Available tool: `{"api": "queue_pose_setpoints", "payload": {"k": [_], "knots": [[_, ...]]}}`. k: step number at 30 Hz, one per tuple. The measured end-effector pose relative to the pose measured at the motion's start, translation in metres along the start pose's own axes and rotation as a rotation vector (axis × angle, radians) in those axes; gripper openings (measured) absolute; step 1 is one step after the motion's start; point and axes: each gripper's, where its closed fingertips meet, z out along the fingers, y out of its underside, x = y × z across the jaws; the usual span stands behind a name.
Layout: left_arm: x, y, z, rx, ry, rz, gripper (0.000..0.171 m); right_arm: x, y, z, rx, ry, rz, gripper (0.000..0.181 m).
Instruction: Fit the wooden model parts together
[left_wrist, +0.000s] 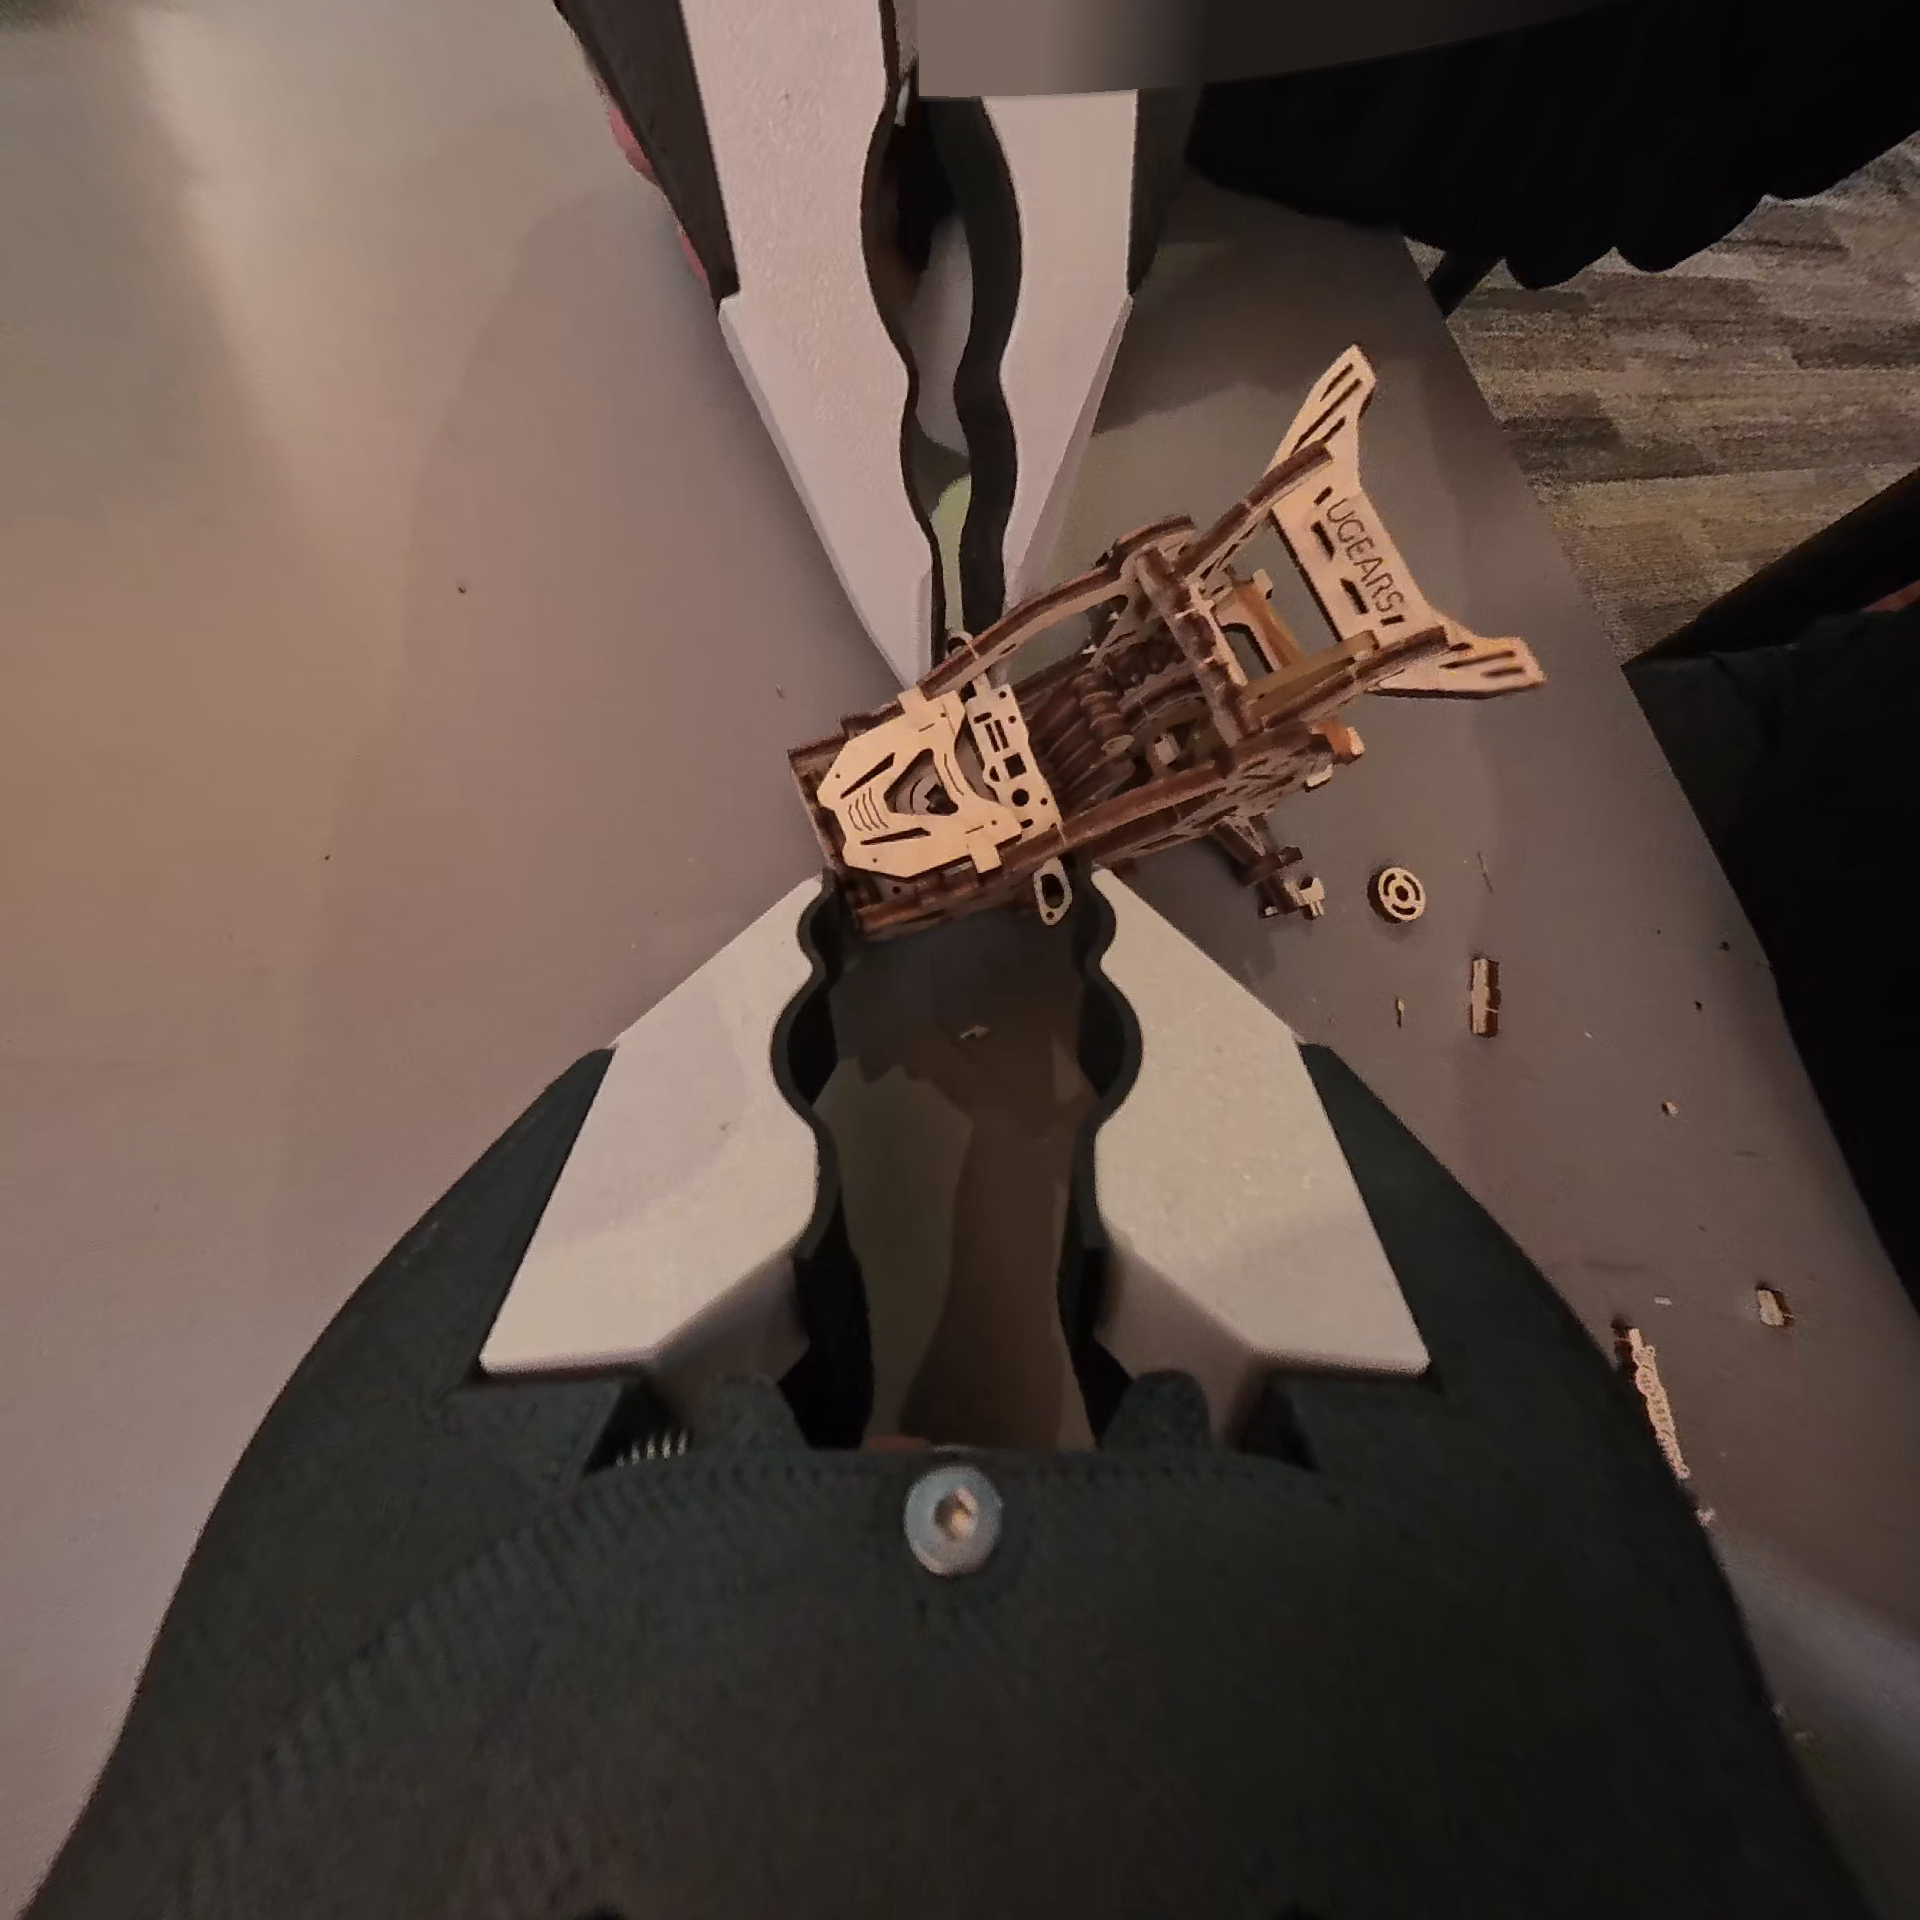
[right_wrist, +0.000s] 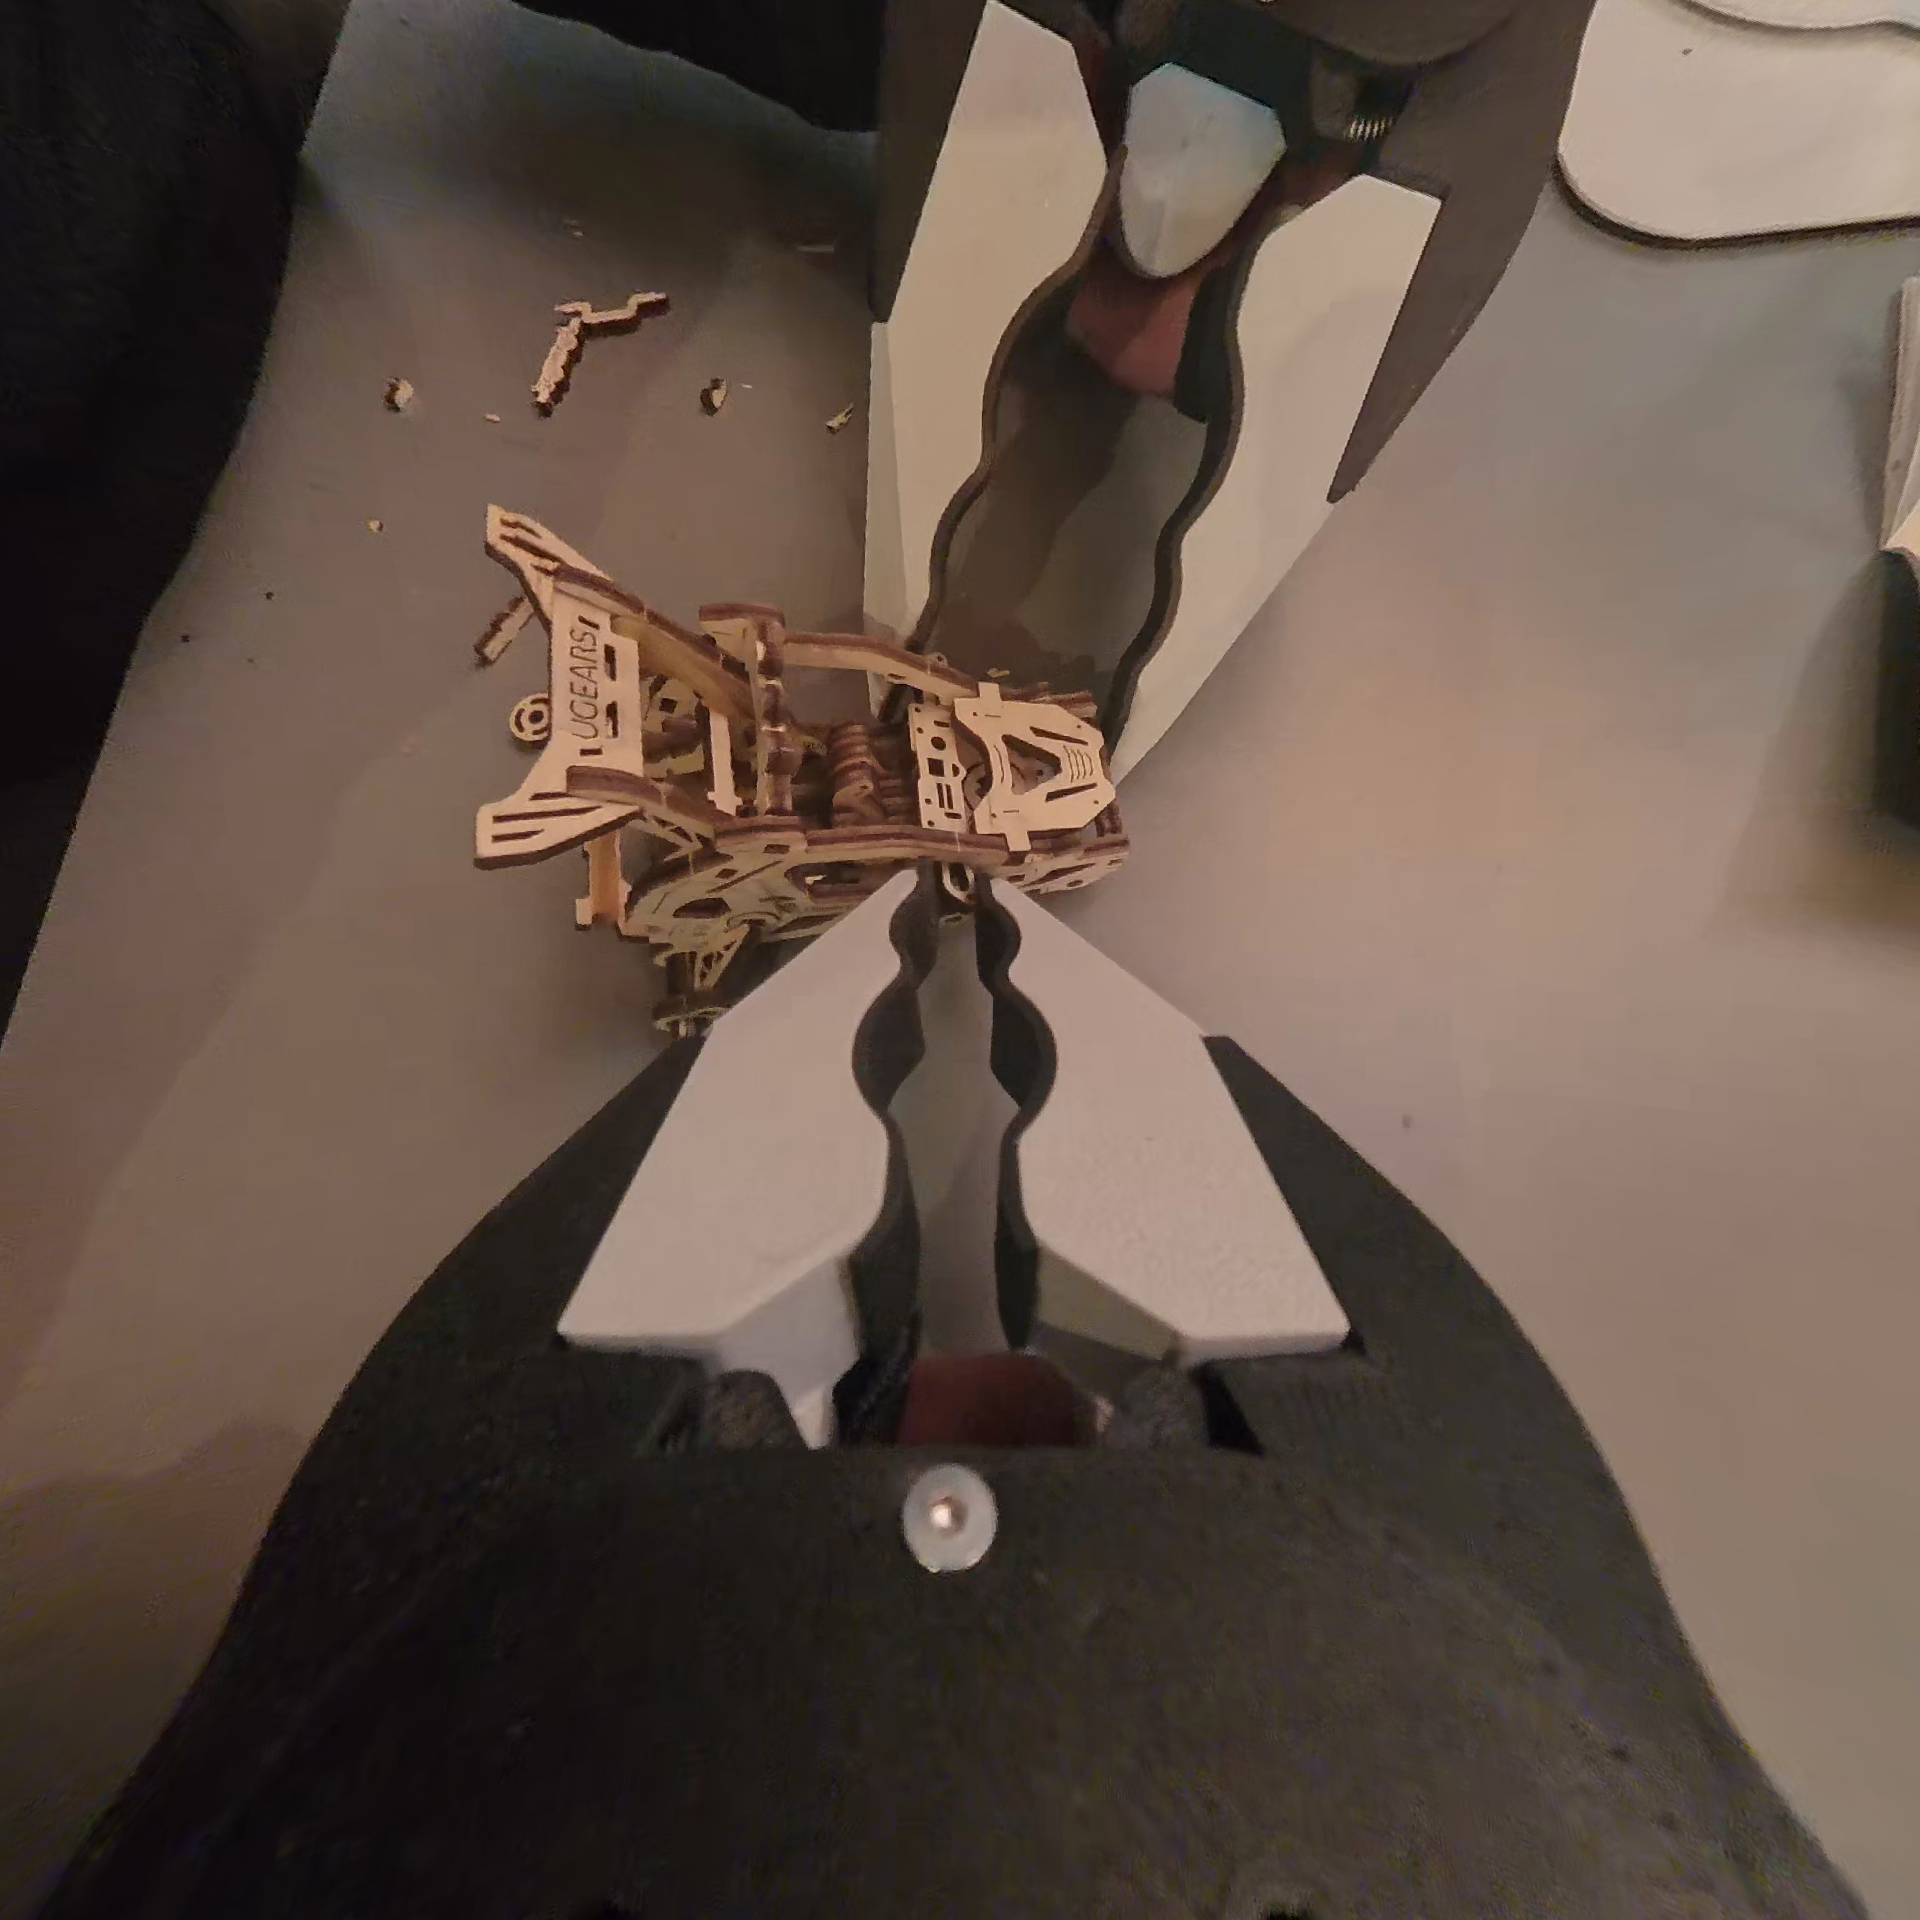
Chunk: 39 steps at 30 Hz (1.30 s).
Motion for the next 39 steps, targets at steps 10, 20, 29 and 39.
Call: {"api": "queue_pose_setpoints", "payload": {"k": [10, 20, 29, 39], "knots": [[0.0, 0.0, 0.001, -0.002, -0.011, 0.009, 0.041, 0.0, 0.001, 0.0, 0.011, -0.014, 0.037, 0.005], [0.0, 0.0, 0.001, -0.004, -0.038, 0.027, 0.041, 0.001, 0.002, -0.001, 0.012, -0.036, 0.095, 0.005], [0.005, -0.013, -0.022, 0.122, 0.171, -0.195, 0.04, 0.001, -0.001, 0.001, 0.019, -0.009, 0.058, 0.005], [-0.015, -0.013, -0.004, -0.022, 0.069, -0.282, 0.031, 0.004, -0.005, 0.006, 0.022, 0.02, 0.052, 0.004]]}}
